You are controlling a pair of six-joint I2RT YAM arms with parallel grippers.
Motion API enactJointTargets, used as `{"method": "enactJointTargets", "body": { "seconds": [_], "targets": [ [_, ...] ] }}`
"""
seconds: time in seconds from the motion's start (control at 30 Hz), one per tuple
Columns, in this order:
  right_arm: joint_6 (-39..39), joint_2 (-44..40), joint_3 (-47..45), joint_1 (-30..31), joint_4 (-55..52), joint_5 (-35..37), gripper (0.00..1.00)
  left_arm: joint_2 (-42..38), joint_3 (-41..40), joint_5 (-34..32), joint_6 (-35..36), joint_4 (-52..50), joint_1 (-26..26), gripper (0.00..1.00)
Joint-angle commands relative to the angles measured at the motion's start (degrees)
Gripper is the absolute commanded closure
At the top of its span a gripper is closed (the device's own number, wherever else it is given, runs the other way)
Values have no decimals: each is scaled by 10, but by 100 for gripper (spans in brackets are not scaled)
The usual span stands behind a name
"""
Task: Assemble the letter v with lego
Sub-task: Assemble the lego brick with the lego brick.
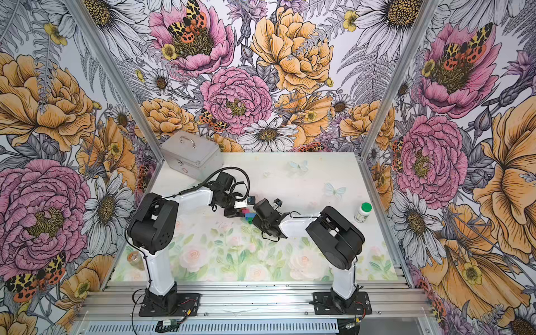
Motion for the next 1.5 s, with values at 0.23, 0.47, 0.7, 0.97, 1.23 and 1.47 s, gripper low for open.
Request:
{"method": "enactJointTargets", "body": {
  "seconds": [0.23, 0.47, 0.7, 0.97, 1.23, 1.47],
  "targets": [
    [1, 8, 3, 4, -12, 14, 85, 9, 6, 12, -3, -5, -2, 47],
    [-2, 12, 3, 4, -11, 11, 85, 11, 5, 16, 0, -7, -2, 47],
    [-6, 17, 7, 4, -12, 8, 85, 11, 5, 18, 4, -10, -1, 50],
    [-11, 14, 9, 4, -16, 8, 83, 13, 5, 20, 8, -15, -2, 54],
    [-16, 2, 5, 5, -21, 16, 76, 9, 5, 25, 7, -17, 0, 43],
    [-16, 3, 5, 4, -22, 13, 76, 10, 6, 26, 5, -18, 1, 40]
  ]
}}
